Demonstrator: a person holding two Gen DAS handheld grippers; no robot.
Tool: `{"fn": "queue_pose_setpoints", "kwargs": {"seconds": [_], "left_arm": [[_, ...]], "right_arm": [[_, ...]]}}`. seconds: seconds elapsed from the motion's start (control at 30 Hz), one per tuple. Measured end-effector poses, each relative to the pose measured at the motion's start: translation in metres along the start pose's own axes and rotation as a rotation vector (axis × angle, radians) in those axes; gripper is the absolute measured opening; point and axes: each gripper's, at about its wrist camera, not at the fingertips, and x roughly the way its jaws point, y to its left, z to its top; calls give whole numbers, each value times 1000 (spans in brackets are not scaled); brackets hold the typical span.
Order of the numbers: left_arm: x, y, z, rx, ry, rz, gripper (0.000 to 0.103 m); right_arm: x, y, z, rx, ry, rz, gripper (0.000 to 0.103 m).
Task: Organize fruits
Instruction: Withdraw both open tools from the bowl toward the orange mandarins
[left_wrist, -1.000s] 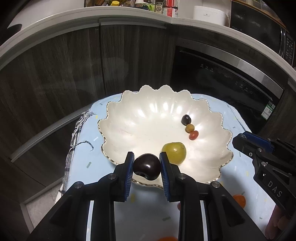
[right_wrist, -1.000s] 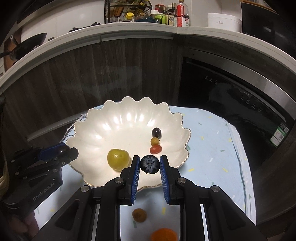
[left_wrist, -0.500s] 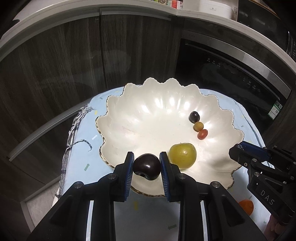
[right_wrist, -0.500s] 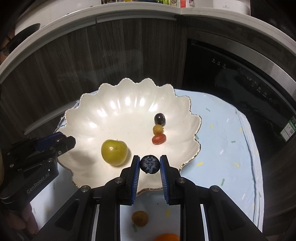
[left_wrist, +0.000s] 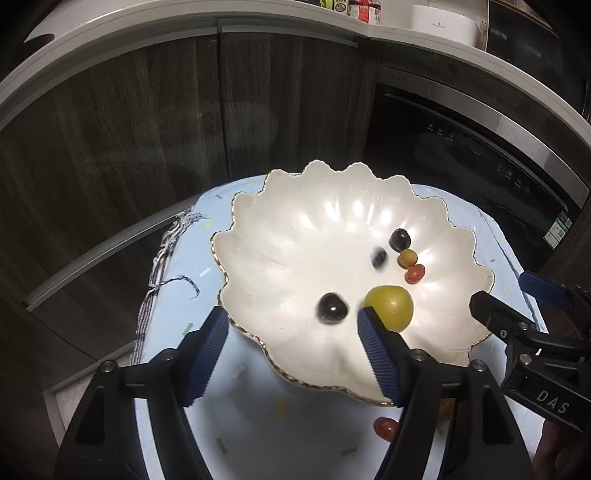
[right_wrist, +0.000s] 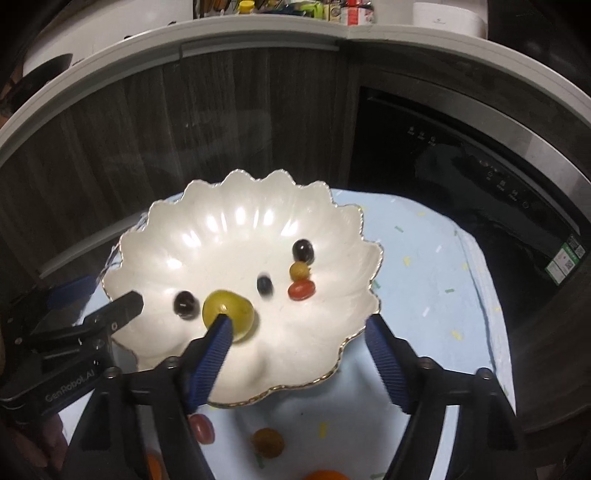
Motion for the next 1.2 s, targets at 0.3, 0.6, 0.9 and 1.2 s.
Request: {"fn": "queue_pose_setpoints", "kwargs": {"seconds": [0.3, 0.6, 0.9, 1.2], "left_arm": [[-17, -1, -2, -1, -26, 8, 83], [-43, -5, -5, 5, -58, 13, 83], [-63, -7, -13, 10, -80, 12, 83], [-76, -12, -23, 18, -91, 6, 83]], "right_arm": [[-13, -3, -2, 9, -17, -12, 79], [-35, -4, -6, 12, -49, -15, 79], [-58, -7, -14, 13, -79, -24, 79], [-72, -11, -22, 19, -94, -36, 79]]}}
